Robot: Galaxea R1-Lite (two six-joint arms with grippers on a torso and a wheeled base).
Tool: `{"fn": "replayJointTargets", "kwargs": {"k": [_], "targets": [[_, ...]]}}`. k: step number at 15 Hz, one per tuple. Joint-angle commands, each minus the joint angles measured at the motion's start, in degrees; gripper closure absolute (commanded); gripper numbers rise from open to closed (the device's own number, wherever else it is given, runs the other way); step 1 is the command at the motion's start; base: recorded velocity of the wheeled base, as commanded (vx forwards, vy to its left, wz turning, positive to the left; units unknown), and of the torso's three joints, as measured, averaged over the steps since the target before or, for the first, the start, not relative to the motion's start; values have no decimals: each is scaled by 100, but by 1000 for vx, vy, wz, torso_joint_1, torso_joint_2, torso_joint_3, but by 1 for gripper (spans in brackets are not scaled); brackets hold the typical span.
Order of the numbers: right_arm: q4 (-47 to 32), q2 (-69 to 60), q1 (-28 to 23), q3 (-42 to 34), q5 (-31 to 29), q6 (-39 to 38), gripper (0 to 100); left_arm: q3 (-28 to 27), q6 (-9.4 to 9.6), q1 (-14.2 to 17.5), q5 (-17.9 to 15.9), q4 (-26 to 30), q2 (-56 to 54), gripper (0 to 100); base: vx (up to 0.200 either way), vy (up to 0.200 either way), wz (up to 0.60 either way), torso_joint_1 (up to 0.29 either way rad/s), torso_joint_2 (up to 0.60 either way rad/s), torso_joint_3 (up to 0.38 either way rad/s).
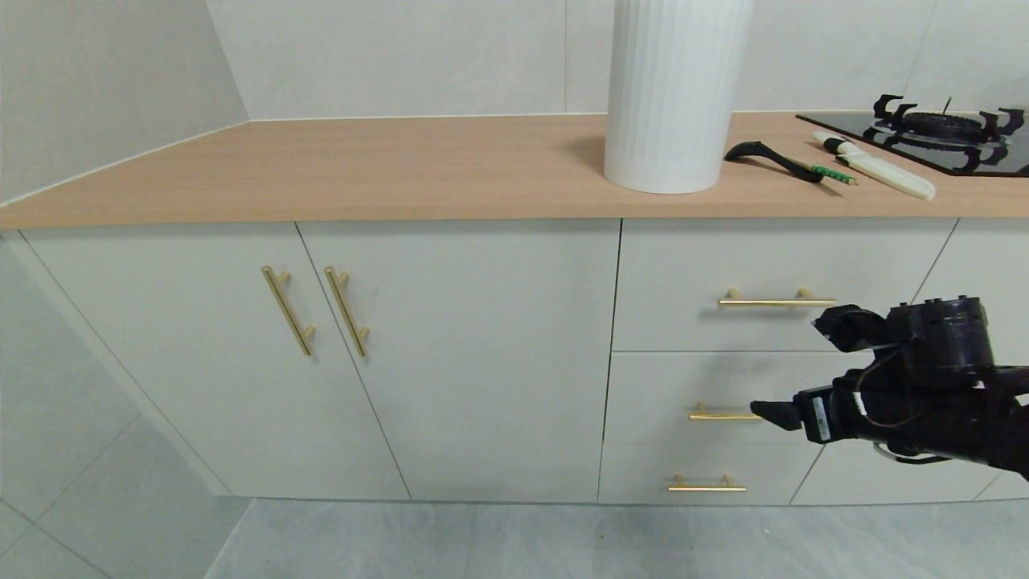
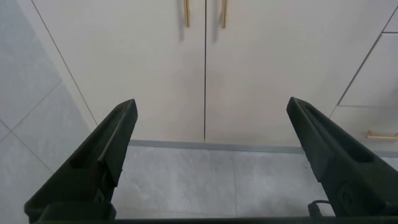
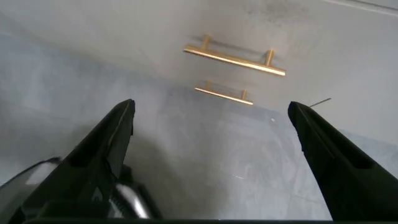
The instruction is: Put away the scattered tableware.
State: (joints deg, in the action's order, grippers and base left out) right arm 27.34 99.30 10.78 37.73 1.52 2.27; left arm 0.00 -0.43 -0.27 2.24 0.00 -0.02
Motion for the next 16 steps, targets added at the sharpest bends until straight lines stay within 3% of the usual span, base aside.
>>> {"fn": "replayJointTargets", "kwargs": {"k": [1, 3, 7, 8, 12, 16], "targets": [[553, 854, 12, 226, -249, -33, 0, 0, -1, 0, 4, 0, 2, 0, 0, 0, 0, 0, 0, 0], [1071, 1109, 12, 121, -372, -16, 0, 0, -1, 0, 4, 0, 2, 0, 0, 0, 0, 0, 0, 0], [1106, 1478, 3, 129, -548, -7, 0, 0, -1, 0, 4, -9, 2, 0, 0, 0, 0, 0, 0, 0], [1194, 1794, -5, 217, -820, -16, 0, 0, -1, 0, 4, -9, 2, 0, 0, 0, 0, 0, 0, 0], [2293, 2524, -155, 279, -996, -104, 0, 0, -1, 0, 4, 0, 2, 0, 0, 0, 0, 0, 0, 0], [2768, 3130, -313, 551, -1040, -323, 0, 0, -1, 0, 4, 0, 2, 0, 0, 0, 0, 0, 0, 0]]}}
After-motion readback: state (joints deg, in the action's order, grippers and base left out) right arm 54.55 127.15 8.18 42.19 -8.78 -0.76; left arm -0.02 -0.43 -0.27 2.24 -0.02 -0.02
